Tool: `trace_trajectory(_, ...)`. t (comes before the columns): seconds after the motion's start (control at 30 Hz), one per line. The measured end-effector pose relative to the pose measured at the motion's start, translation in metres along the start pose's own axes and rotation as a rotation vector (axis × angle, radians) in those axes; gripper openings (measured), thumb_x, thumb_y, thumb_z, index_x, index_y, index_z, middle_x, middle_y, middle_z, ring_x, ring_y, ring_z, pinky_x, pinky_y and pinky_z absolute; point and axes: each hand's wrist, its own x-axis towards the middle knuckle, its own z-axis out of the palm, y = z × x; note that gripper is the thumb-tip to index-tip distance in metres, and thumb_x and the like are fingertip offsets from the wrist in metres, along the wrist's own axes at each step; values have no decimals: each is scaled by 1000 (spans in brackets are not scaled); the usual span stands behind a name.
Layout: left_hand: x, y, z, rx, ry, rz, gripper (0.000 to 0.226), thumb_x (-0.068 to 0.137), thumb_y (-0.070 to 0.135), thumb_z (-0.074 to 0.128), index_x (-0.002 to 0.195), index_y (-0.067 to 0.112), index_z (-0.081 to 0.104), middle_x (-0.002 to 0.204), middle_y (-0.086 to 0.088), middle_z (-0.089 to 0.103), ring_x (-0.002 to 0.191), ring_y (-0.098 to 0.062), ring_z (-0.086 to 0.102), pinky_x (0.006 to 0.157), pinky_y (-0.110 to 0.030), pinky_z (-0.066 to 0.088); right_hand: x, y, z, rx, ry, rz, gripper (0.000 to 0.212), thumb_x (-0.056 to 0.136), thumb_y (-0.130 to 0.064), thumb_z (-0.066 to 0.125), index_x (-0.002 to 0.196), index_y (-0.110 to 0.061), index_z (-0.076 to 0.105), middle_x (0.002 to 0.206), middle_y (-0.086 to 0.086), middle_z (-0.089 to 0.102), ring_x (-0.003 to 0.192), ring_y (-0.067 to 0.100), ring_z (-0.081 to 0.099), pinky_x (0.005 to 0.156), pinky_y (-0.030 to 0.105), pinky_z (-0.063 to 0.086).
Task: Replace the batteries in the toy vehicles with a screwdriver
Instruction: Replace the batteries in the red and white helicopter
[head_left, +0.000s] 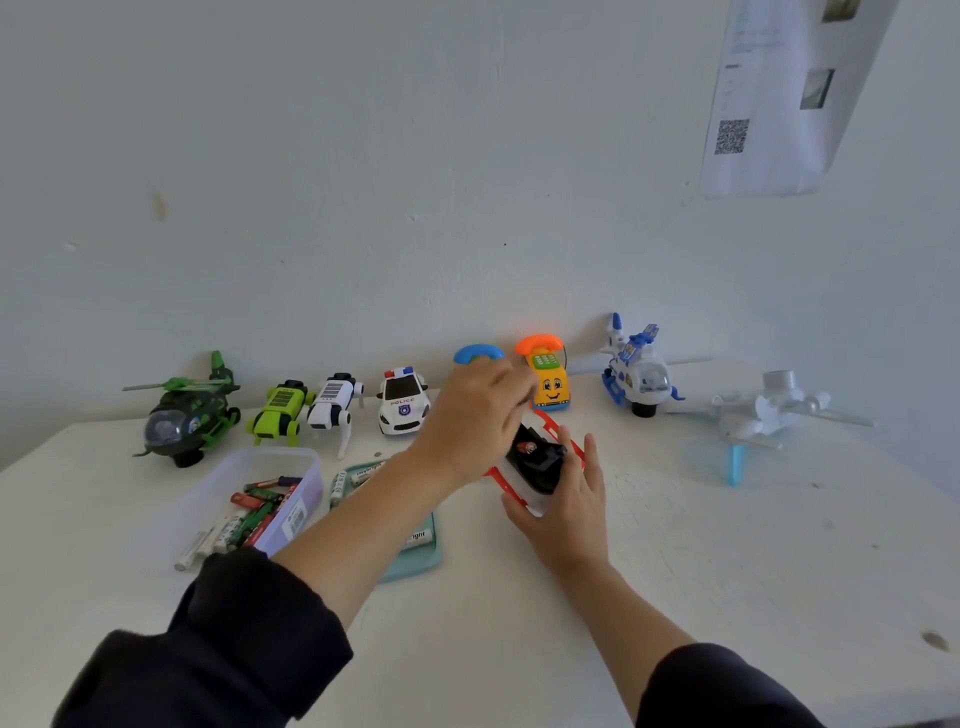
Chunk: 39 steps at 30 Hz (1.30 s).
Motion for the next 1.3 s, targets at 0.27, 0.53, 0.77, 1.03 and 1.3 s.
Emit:
trace_trajectory(0.27, 9, 0, 15, 204, -708, -261, 30, 94, 25, 50, 122, 34, 59, 110, -1, 64, 99, -24, 58, 69, -31, 43, 0, 3, 4, -4, 93, -24, 89, 68, -56, 57, 139, -7, 33, 143, 9, 44, 138, 29, 20, 106, 49, 32)
trace_trajectory(0.53, -4, -16, 7, -33, -324, -473, 14, 92, 31, 55, 95, 23, 66, 75, 10, 61, 70, -9, 54, 64, -26, 40, 0, -2, 0, -36, 58, -40, 94, 68, -37, 80, 143, -6, 32, 145, 9, 41, 141, 29, 15, 110, 54, 25)
trace_trajectory(0.77, -21, -80, -58, 235, -387, -743, 18, 85, 31, 57, 73, 17, 59, 67, 4, 59, 66, -16, 56, 57, -25, 40, -1, -9, -5, -25, 61, -39, 91, 73, -41, 76, 143, -5, 32, 146, 9, 39, 143, 32, 15, 115, 51, 19)
trace_trajectory(1.03, -94, -139, -96, 513, -881, -1008, 36, 81, 36, 58, 57, 15, 41, 58, 1, 43, 53, -18, 43, 56, -24, 31, -2, -9, -5, -65, 41, -43, 94, 74, -42, 75, 146, -8, 26, 148, 8, 37, 145, 29, 11, 115, 42, 10)
trace_trajectory(1.3, -103, -120, -75, 365, -1038, -714, 8, 85, 26, 56, 85, 27, 64, 84, 8, 57, 77, -11, 54, 70, -26, 45, -2, -5, 0, -89, 55, -24, 95, 69, -38, 80, 143, -3, 32, 143, 11, 43, 142, 33, 19, 113, 51, 22)
